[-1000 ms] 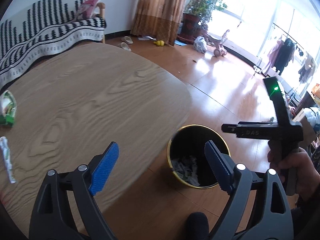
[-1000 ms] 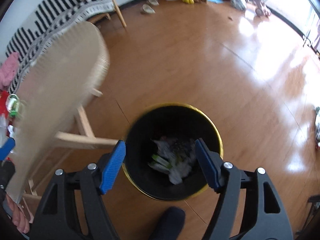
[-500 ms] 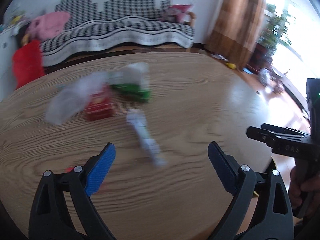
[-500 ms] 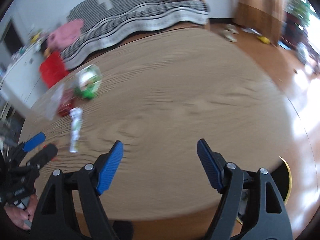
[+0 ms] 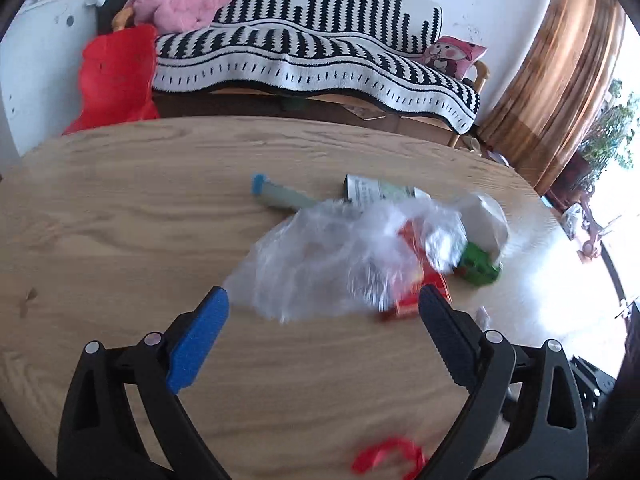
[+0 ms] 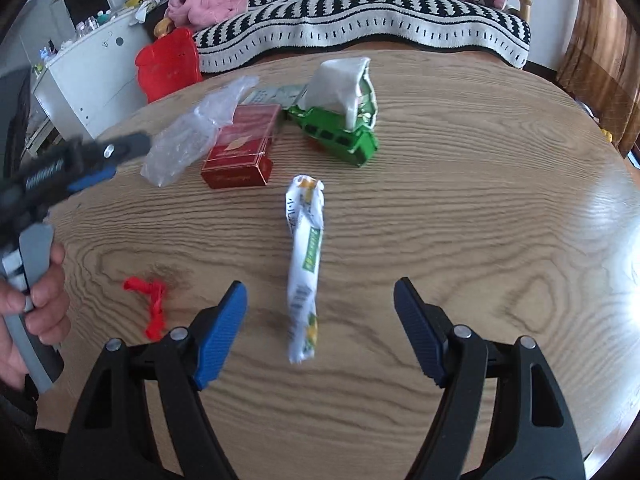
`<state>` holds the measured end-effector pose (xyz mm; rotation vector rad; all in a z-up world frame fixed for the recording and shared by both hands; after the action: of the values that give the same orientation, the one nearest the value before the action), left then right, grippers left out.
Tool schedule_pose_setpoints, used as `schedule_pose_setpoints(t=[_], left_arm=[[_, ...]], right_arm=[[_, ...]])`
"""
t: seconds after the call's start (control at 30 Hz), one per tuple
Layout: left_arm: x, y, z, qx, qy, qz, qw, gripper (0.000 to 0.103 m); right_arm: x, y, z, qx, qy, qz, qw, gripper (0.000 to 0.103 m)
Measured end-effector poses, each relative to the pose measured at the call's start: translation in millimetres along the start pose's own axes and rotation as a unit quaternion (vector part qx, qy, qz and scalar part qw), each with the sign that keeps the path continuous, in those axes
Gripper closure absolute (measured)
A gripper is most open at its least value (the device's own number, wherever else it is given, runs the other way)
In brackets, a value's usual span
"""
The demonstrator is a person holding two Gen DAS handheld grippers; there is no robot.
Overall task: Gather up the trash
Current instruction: 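Grasp the clear plastic bag with the left tool while the right tool grasps a white snack wrapper, then carry the clear bag and white wrapper over the bin and open both tools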
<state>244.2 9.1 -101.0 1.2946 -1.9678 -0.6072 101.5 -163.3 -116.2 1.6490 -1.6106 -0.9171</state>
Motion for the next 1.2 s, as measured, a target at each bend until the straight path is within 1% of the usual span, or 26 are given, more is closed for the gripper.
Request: schedule_pose_setpoints(t=[0.1, 0.13, 0.2, 0.27, 0.3, 0.33, 0.37, 0.4, 0.47, 0.5, 0.53, 0.63, 0.73, 0.83, 0.9, 0.93, 1.0, 1.1, 1.13, 1.17, 1.2], left_arm=[[5.9, -24.7, -8.2, -0.011, 0.005, -0.007, 0.9999, 0.01], [6.3, -31.0, -9.4, -0.012, 0.008, -0.012, 0.9998, 0.01], [1.2, -45.6, -10.2, -0.019, 0.012, -0.025, 0.9994, 0.01], [-1.8, -55.2, -7.2, -0.025, 0.012, -0.024, 0.9993, 0.01], [-1.7, -56.5, -6.7, -0.023, 0.01, -0.022, 0.9994, 0.015], [0.1, -57.5, -5.8, -0.022, 0.009, -0.01, 0.9997, 0.028], [4.0, -55.7, -6.0, -0.021, 0.016, 0.008, 0.9996, 0.041], [6.2, -53.7, -6.3, -0.021, 0.018, 0.012, 0.9996, 0.06], [6.4, -46.3, -9.3, -0.015, 0.017, -0.004, 0.9997, 0.083], [6.3, -41.5, -10.4, -0.01, 0.022, -0.003, 0.9997, 0.09], [7.0, -36.7, -11.2, -0.004, 0.029, 0.006, 0.9995, 0.093], [8.1, -20.0, -9.8, 0.009, 0.03, 0.003, 0.9995, 0.095], [15.9, -2.8, -8.3, 0.017, 0.023, -0.003, 0.9996, 0.096], [34.3, 15.0, -4.1, 0.02, -0.002, -0.007, 0.9998, 0.096], [57.5, 27.3, 2.5, 0.024, -0.015, 0.004, 0.9996, 0.096], [64.7, 30.0, 5.3, 0.024, -0.02, 0.007, 0.9995, 0.096], [92.2, 38.4, 14.9, 0.024, -0.039, 0.016, 0.9988, 0.096], [141.4, 45.6, 31.9, 0.022, -0.071, 0.029, 0.9968, 0.096], [160.9, 47.6, 39.4, 0.021, -0.08, 0.041, 0.9958, 0.096], [175.0, 48.4, 45.7, 0.019, -0.086, 0.049, 0.9949, 0.096], [193.9, 50.0, 53.9, 0.016, -0.096, 0.06, 0.9934, 0.096]], right_arm=[[-7.5, -7.2, -5.2, 0.005, 0.018, 0.013, 1.0, 0.031], [-9.1, -8.6, -5.4, 0.008, 0.025, 0.018, 0.999, 0.033], [-14.6, -10.6, -7.8, 0.014, 0.041, 0.027, 0.999, 0.043], [-14.7, -9.9, -7.9, 0.018, 0.057, 0.032, 0.998, 0.065], [-16.6, -10.0, -8.0, 0.019, 0.064, 0.032, 0.997, 0.071], [-17.7, -9.3, -7.4, 0.02, 0.069, 0.028, 0.997, 0.083], [-18.2, -9.5, -7.4, 0.019, 0.07, 0.025, 0.997, 0.088], [-16.6, -8.4, -6.7, 0.019, 0.071, 0.024, 0.997, 0.088], [-13.4, -6.8, -5.7, 0.019, 0.068, 0.022, 0.997, 0.089], [-12.2, -5.8, -6.3, 0.019, 0.065, 0.02, 0.997, 0.089], [-10.0, -3.6, -6.0, 0.02, 0.062, 0.019, 0.998, 0.089], [-1.7, 10.5, -4.5, 0.029, 0.047, 0.012, 0.998, 0.089], [13.9, 29.4, -1.3, 0.039, 0.033, 0.011, 0.999, 0.089], [37.3, 47.9, 7.4, 0.045, 0.019, 0.018, 0.999, 0.089], [54.5, 59.6, 15.0, 0.048, 0.008, 0.027, 0.998, 0.089], [70.8, 67.2, 20.0, 0.05, -0.002, 0.035, 0.998, 0.089], [96.8, 77.7, 28.6, 0.052, -0.02, 0.047, 0.997, 0.089], [147.9, 95.2, 47.8, 0.054, -0.054, 0.07, 0.995, 0.089], [172.6, 103.9, 58.3, 0.055, -0.07, 0.081, 0.993, 0.089], [185.5, 107.9, 63.9, 0.055, -0.079, 0.087, 0.992, 0.089], [210.0, 116.2, 75.5, 0.055, -0.095, 0.098, 0.989, 0.089]])
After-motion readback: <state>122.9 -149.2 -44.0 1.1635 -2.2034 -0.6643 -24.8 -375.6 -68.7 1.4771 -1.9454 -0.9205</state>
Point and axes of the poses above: each gripper's, at about its wrist camera, not at the fingertips, and y roughly against the way its jaws point, x to its right, z to its underside, the point moved 9 cm from there along -y, roughly the way its jaws point, and after that the axes turned 8 degrees about z, right-handed, at the moved point
